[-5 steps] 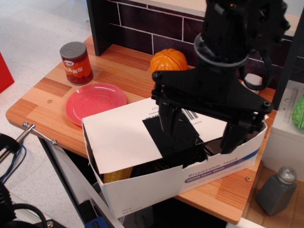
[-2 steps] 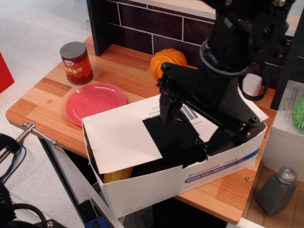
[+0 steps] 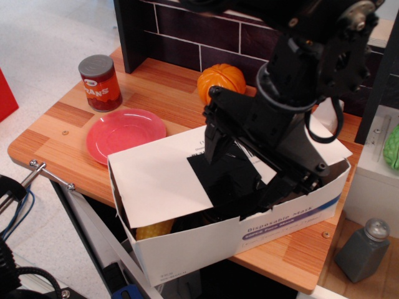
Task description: Open white1fbox flap
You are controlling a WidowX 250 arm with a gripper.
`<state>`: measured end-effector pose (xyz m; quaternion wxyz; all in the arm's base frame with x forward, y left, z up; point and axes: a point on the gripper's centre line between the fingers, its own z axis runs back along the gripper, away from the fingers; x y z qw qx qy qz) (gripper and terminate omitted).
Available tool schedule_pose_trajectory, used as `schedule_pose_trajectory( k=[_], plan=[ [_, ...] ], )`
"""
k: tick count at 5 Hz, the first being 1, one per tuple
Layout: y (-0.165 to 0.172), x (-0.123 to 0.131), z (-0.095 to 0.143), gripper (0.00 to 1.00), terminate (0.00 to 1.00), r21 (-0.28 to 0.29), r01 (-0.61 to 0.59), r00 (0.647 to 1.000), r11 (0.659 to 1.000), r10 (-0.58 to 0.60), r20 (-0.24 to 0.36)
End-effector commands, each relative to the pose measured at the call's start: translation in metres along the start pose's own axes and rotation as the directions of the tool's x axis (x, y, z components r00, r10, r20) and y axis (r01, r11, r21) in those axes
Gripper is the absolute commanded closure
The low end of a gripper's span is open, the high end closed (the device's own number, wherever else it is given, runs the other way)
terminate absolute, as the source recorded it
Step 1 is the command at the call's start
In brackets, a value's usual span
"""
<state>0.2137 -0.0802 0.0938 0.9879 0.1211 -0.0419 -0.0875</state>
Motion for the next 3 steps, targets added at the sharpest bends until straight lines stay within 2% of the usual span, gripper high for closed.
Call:
schedule_pose_trajectory(
  k=[1, 2, 3],
  plan=[
    [0.0063, -0.0142, 0.0026, 0.00, 0.00, 0.010, 0.066, 0.998, 0.998, -0.066, -0.007],
    [0.0109, -0.0192, -0.0030, 0.00, 0.00, 0.047, 0.089, 0.996, 0.995, -0.089, 0.002],
    [0.0127, -0.0171, -0.0056, 0.00, 0.00, 0.133, 0.125, 0.992, 0.983, -0.127, 0.005]
  ],
)
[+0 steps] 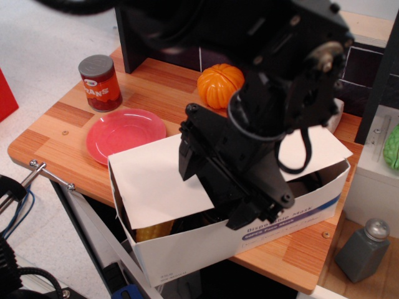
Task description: Open white1fbox flap
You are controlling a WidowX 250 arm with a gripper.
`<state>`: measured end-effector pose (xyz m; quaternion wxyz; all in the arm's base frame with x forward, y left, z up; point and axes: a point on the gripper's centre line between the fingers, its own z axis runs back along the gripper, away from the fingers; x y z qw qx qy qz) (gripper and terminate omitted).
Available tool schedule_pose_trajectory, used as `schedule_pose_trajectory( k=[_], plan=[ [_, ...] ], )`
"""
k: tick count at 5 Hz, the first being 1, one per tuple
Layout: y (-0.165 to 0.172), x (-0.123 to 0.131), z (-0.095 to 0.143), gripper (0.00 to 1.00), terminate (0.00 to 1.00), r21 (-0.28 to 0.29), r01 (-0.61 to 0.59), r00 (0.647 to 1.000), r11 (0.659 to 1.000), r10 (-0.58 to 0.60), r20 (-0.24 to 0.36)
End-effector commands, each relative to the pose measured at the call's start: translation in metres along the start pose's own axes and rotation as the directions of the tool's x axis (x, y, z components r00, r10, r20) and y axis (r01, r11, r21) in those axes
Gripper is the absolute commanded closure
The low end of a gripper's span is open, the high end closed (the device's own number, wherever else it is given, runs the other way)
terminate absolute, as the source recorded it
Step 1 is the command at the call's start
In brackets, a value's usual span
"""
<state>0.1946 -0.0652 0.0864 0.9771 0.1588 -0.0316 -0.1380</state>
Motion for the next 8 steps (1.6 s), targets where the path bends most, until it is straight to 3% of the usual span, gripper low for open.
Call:
schedule_pose_trajectory(
  k=[1, 4, 6, 8],
  plan=[
    [0.005, 0.007, 0.004, 0.00, 0.00, 0.135, 0.056, 0.998, 0.989, -0.059, 0.016],
    [0.025, 0.020, 0.040, 0.00, 0.00, 0.205, 0.125, 0.992, 0.971, -0.117, -0.051],
    [0.065, 0.019, 0.058, 0.00, 0.00, 0.167, 0.258, 0.966, 0.952, -0.249, -0.074],
    [0.110, 0.030, 0.064, 0.00, 0.00, 0.157, 0.416, 0.909, 0.896, -0.404, -0.101]
  ],
)
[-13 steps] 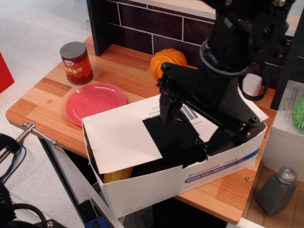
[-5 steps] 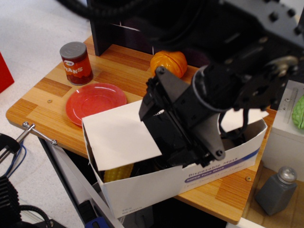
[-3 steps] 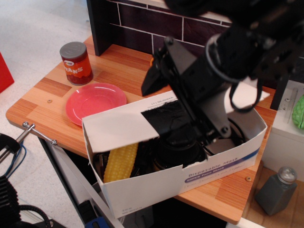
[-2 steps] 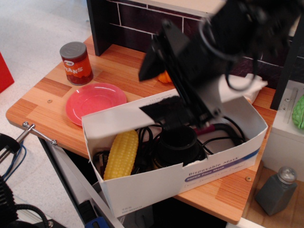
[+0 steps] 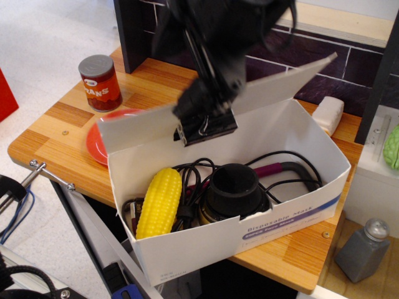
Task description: Open white1fbox flap
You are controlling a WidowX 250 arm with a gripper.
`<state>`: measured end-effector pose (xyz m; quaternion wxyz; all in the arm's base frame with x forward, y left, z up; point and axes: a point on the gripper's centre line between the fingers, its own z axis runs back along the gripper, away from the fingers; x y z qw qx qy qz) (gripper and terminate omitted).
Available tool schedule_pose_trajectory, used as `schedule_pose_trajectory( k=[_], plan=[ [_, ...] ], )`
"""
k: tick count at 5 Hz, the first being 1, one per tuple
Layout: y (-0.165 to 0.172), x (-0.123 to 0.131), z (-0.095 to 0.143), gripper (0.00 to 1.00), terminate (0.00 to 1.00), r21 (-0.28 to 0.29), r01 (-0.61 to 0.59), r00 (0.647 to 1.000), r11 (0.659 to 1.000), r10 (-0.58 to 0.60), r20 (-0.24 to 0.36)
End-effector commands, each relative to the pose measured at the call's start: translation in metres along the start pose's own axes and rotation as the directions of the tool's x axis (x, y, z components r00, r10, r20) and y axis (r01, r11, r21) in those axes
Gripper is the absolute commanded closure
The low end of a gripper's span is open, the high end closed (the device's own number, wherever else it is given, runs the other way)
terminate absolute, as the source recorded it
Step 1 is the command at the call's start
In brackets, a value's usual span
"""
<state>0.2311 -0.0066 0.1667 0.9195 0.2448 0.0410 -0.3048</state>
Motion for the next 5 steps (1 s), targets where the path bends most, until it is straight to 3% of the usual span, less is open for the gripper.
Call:
schedule_pose_trajectory(
  k=[1, 2, 3, 4, 5],
  plan=[
    [0.042, -0.005, -0.001, 0.00, 0.00, 0.035, 0.155, 0.985, 0.987, -0.157, 0.066],
    [0.060, -0.011, -0.012, 0.00, 0.00, 0.033, 0.262, 0.958, 0.965, -0.264, 0.110],
    [0.078, -0.011, -0.022, 0.00, 0.00, -0.030, 0.339, 0.930, 0.940, -0.330, 0.161],
    [0.091, -0.008, -0.024, 0.00, 0.00, -0.029, 0.473, 0.864, 0.880, -0.457, 0.212],
    [0.091, -0.011, -0.029, 0.00, 1.00, -0.036, 0.497, 0.844, 0.867, -0.474, 0.251]
  ],
)
